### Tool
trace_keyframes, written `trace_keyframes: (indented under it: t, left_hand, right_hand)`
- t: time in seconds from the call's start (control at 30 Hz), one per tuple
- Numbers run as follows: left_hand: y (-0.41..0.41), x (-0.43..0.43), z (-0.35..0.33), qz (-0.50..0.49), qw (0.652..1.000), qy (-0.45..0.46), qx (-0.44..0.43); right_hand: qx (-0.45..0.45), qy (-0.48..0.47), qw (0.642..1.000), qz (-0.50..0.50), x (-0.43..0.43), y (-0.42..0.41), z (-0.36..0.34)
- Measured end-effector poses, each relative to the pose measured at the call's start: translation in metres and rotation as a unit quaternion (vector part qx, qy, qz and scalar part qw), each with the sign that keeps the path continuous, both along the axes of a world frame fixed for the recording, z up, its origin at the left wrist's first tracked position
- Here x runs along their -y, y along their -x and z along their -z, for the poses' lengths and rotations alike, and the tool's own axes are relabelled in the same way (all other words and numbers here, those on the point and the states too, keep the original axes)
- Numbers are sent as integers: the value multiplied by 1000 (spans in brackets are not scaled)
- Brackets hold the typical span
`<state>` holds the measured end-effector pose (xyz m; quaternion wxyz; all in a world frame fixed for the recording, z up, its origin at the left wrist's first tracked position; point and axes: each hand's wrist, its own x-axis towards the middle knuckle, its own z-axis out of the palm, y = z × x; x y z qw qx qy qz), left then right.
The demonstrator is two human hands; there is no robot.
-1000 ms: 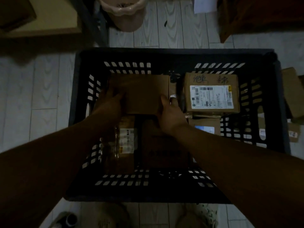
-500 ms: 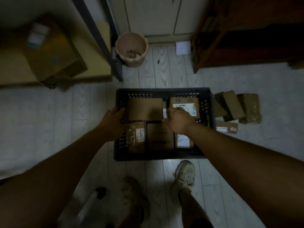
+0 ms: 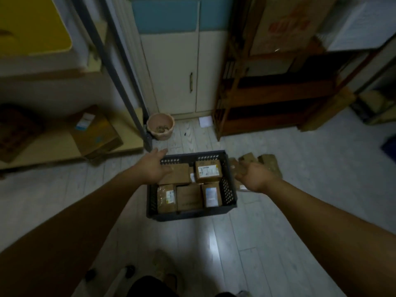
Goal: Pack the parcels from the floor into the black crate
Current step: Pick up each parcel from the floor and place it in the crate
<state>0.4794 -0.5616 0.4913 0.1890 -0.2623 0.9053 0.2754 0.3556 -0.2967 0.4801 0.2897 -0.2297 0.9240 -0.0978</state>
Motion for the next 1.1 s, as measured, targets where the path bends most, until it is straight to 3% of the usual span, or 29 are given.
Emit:
trace_keyframes:
  t: [0.13, 0.3, 0.47, 0.73, 1.1]
  left_hand:
    - [27, -70, -41, 53, 998, -23, -38]
    - [66, -173, -80, 89, 993, 48, -63]
    - [106, -259, -105, 142, 987, -7, -72]
    - [214, -319, -94, 182, 981, -46, -40]
    - [406, -374, -35, 186, 974, -129, 2]
  right_hand:
    - [-43, 2, 996, 74, -92, 13, -39]
    - [-73, 2, 986, 151, -212, 33, -83]
    - [-81, 1, 977, 197, -299, 53, -110]
    - [-70, 8, 973, 222, -349, 120, -101]
    - [-45, -36, 963, 262, -407, 287, -96]
